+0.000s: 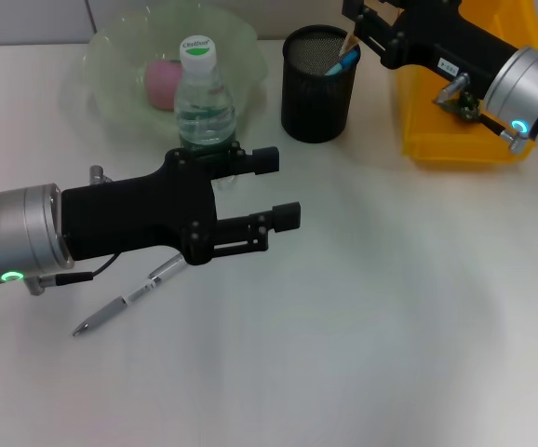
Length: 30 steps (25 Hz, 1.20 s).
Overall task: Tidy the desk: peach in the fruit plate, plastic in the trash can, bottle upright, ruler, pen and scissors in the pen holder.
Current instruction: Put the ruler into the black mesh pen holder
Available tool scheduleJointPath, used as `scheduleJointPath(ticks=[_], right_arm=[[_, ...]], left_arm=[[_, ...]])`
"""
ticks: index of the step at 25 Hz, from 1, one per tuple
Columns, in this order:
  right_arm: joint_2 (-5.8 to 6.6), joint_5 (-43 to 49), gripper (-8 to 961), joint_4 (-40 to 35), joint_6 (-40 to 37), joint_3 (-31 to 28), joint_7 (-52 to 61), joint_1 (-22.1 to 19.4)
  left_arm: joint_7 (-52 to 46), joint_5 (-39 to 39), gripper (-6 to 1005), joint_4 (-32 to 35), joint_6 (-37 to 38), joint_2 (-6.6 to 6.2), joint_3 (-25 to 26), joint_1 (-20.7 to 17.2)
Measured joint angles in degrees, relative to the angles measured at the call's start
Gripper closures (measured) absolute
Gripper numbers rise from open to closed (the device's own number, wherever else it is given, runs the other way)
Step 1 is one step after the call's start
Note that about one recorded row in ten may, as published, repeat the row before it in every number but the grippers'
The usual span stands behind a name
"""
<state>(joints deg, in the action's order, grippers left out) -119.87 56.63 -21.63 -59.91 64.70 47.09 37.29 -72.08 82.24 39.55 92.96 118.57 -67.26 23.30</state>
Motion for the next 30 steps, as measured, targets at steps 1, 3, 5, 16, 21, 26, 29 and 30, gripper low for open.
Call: scheduleJointPath(ticks=[1,3,5,16,21,26,29,30], right_arm=[[-0.02,-0.9,551,0.7,0.0,0.0,-1.2,0.4],[-0.02,-4.6,551,3.6,0.2,0.1,-5.1,1.9],[-0.02,-8.0,551,6.0,0.3,0.1,-8.6,3.1],[0.0,-9.5,550,9.6,2.5,0.4,-11.0,6.1],[0.0,-9.5,549,9.6,4.8,2.3,-11.0,6.7],[0.0,-9.3,548,9.6,5.1,3.6,-11.2,7.4],[0.0,-9.4,548,9.5,6.2,4.4,-11.3,7.8],[0.0,-9.4,548,9.6,6.7,4.4,-11.3,7.9]], left_arm=[[0.0,0.0,292,0.0,-0.4,0.02,-0.1,0.0],[0.0,-0.1,292,0.0,-0.8,0.03,-0.3,0.1],[0.0,-0.1,292,0.0,-1.0,0.04,-0.3,0.3],[0.0,-0.2,292,0.0,-3.3,0.09,-0.3,2.2],[-0.2,-0.2,291,-0.1,-3.9,0.09,-0.4,2.7],[-0.2,-0.2,291,-0.1,-3.9,0.09,-0.3,2.7],[-0.1,-0.2,291,-0.1,-4.1,0.09,-0.2,2.5],[-0.1,-0.2,291,-0.1,-4.1,0.09,-0.1,2.5]])
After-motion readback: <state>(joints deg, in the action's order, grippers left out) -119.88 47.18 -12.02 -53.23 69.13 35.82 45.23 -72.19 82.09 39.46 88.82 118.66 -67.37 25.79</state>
